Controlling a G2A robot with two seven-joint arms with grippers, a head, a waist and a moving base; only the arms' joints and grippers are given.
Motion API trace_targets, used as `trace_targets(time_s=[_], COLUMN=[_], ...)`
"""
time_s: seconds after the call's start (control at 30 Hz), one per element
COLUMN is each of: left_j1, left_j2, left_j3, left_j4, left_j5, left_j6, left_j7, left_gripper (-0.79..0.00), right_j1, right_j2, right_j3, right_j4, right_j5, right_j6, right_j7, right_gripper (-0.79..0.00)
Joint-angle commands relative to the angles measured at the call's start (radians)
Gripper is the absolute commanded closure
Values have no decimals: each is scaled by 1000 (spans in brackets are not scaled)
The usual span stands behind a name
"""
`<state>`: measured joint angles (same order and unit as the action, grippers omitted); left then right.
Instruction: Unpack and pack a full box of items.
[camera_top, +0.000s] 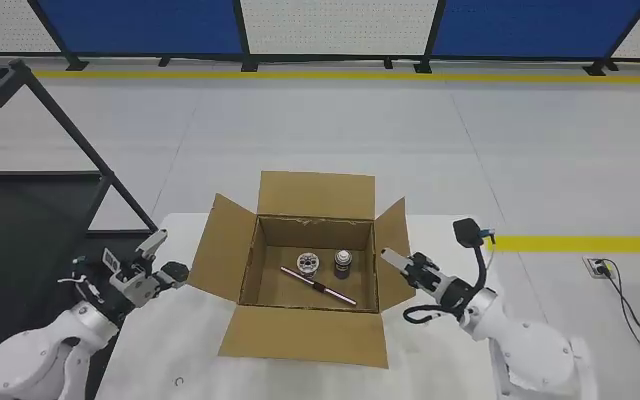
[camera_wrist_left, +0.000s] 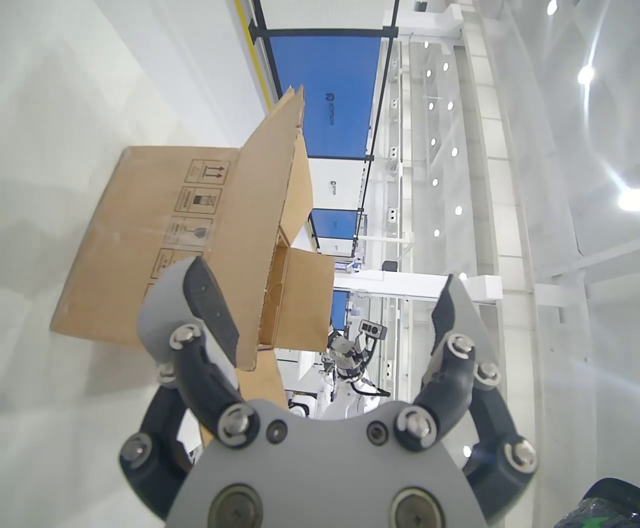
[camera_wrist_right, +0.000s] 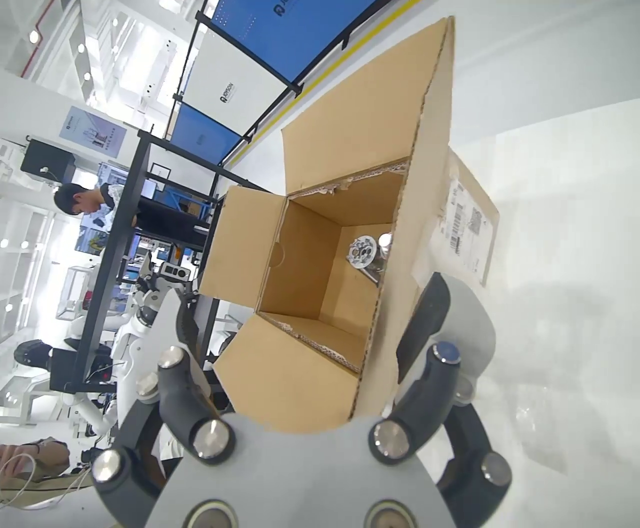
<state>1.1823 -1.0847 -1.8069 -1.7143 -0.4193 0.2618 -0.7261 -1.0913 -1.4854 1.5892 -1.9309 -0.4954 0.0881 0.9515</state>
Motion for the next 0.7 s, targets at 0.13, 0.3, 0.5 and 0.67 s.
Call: trace_targets(time_s=[0.13, 0.3, 0.5, 0.67], left_j1=[-25, -39, -40, -40], left_j2=[0, 0, -2, -2], left_j3=[57, 109, 113, 113], left_j4=[-7, -13, -12, -12], left_j5=[-3, -4, -3, -3], left_j6=[-3, -5, -19, -19], left_j7=[9, 7, 62, 62], left_gripper=[-785, -785, -785, -785], right_j1=[11, 29, 29, 29], right_j2=[0, 1, 1, 1], right_j3=[-68, -107, -107, -107], right_j4=[24, 49, 49, 49], right_j5=[75, 108, 108, 108], right_j6=[-9, 7, 7, 7], right_j7=[-56, -82, -82, -82], right_gripper=[-785, -785, -785, -785])
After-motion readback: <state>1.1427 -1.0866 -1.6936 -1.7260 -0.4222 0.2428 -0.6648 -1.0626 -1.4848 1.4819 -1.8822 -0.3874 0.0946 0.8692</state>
